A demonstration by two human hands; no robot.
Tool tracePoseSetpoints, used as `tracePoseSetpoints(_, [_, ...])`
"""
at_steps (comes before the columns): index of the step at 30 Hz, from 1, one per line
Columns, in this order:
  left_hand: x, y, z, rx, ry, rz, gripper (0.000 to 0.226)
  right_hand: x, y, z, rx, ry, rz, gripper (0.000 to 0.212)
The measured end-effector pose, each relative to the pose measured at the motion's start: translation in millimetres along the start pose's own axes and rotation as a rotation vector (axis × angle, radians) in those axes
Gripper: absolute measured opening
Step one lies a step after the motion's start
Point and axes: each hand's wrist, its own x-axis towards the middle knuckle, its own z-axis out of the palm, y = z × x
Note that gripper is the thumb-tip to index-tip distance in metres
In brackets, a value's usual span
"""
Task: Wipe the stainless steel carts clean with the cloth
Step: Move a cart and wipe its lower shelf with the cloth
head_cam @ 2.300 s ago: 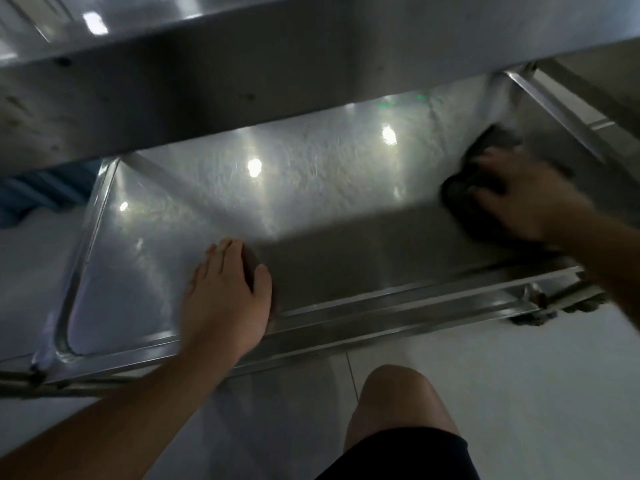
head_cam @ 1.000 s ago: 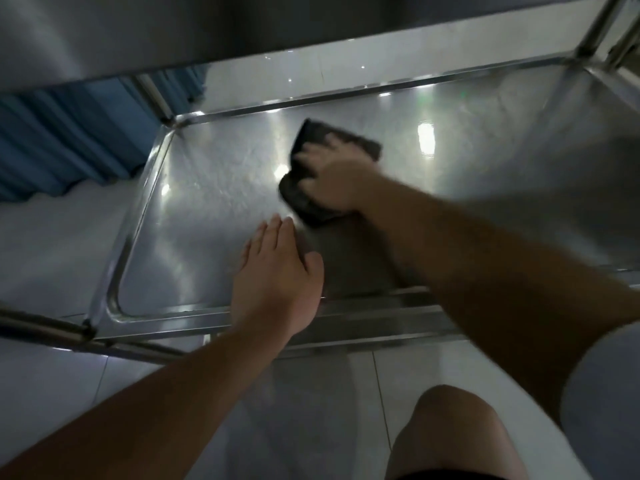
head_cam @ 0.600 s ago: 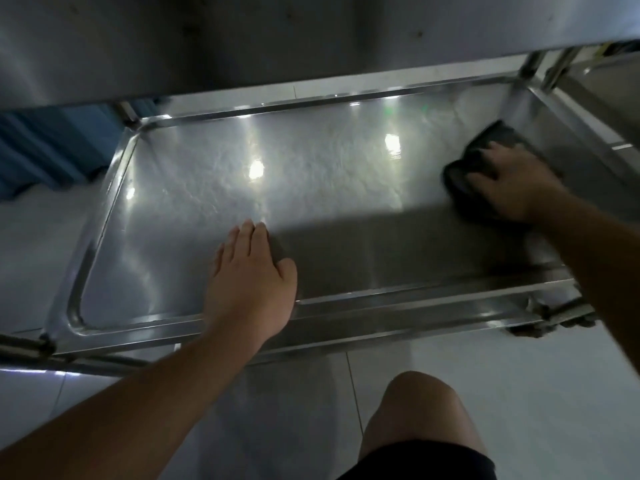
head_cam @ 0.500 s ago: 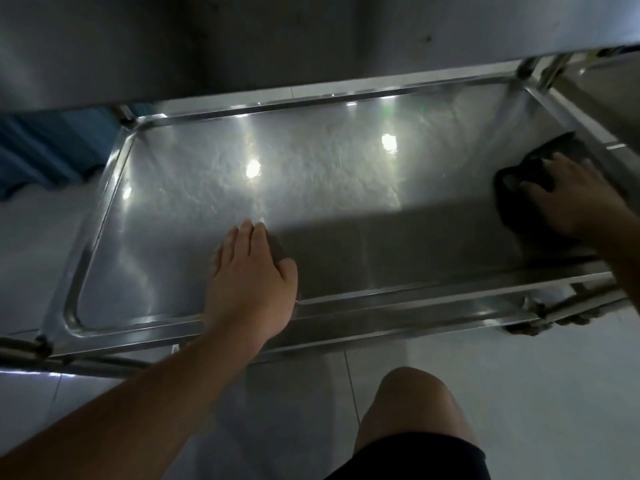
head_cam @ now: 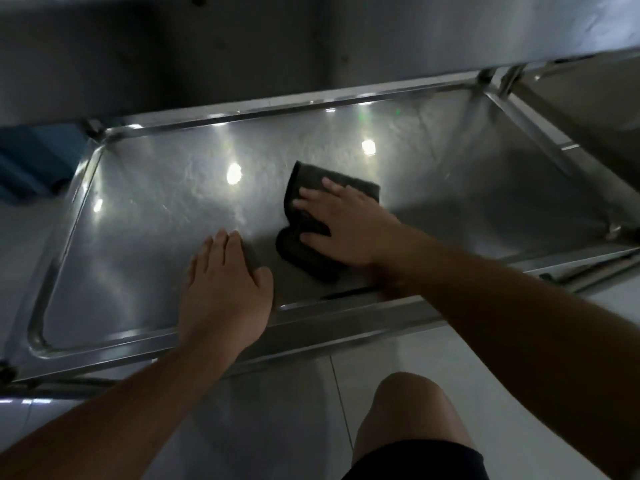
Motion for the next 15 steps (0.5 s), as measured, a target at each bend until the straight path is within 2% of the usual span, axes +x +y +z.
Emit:
tracePoseSetpoints(4, [1.4, -1.1, 1.6, 0.027, 0.028, -0.009, 0.069, 57.3, 46.4, -20.8, -0.007, 0.034, 0.165, 0.068])
tracePoseSetpoints(7, [1.0, -1.7, 2.3, 0.012, 0.037, -0.01, 0.069, 61.0, 99.5, -32.6, -0.007, 0.06, 0.285, 0.068])
tracePoseSetpoints(10, [0.4, 0.2, 1.8, 0.012, 0.049, -0.01, 0.078, 26.4, 174.7, -40.6, 0.023, 0.144, 0.459, 0.069])
tracePoseSetpoints(12, [0.5, 1.6, 1.5, 0.01, 0.046, -0.013, 0.082, -16.2, 225.5, -45.5, 0.045, 0.197, 0.626, 0.085])
tracePoseSetpoints(15, [1.2, 3.0, 1.1, 0.004, 0.044, -0.014, 0.068, -80.1, 276.1, -47.1, 0.007, 0.177, 0.811, 0.094])
